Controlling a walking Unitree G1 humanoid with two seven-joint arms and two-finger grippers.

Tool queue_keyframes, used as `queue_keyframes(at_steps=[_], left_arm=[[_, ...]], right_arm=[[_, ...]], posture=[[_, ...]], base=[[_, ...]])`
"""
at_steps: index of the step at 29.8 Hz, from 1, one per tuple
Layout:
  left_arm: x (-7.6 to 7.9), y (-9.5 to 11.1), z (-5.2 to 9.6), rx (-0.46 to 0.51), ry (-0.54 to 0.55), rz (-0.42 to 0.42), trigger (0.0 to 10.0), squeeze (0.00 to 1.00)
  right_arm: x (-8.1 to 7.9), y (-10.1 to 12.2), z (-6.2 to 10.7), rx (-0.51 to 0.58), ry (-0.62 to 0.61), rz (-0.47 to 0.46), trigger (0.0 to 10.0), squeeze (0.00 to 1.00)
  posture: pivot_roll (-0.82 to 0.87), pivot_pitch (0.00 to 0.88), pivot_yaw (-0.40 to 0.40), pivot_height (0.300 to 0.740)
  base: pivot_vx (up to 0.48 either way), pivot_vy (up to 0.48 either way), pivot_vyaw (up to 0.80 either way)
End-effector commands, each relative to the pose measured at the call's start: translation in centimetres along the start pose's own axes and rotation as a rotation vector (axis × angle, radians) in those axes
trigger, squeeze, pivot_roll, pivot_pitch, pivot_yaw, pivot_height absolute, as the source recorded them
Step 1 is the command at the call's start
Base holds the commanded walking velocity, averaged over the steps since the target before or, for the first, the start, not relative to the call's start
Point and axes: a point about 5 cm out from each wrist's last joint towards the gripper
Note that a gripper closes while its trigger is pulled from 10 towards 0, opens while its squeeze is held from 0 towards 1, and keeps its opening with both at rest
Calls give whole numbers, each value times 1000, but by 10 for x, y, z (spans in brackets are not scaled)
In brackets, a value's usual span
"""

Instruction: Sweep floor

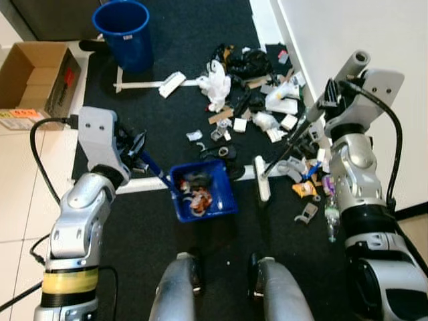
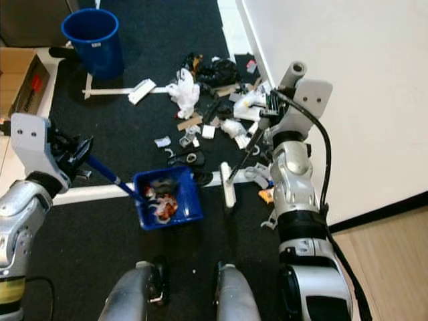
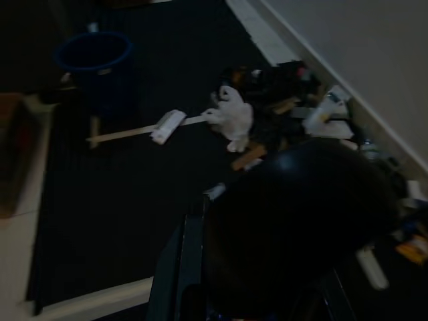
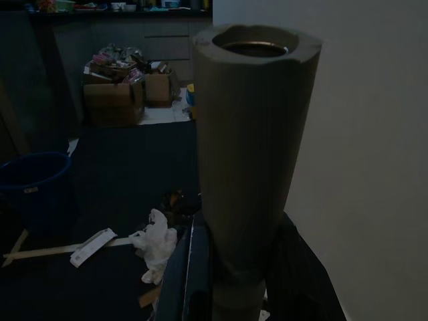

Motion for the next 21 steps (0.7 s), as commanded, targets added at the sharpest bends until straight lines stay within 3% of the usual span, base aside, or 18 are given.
queue_keyframes(at_steps=[1,9,21], left_arm=[[7,9,2,53,-5,-3,10000,0],[6,6,0,29,5,-22,10000,0],[0,9,-4,46,83,29,10000,0]], right_arm=[[7,-2,3,15,-28,-14,10000,0],[8,-6,4,4,-35,14,10000,0],[11,-8,2,-9,-50,28,10000,0]], posture=[[20,183,-17,740],[21,179,-17,740],[21,164,-24,740]], base=[[0,0,0],[0,0,0],[0,0,0]])
Point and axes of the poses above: a point about 5 cm out from each wrist's last joint towards the gripper, its own z axis pointing back from the gripper into the wrist, its own y axis along the axis of the wrist's last joint, x = y × z, and after that the axes turned 9 degrees about -z, right-handed
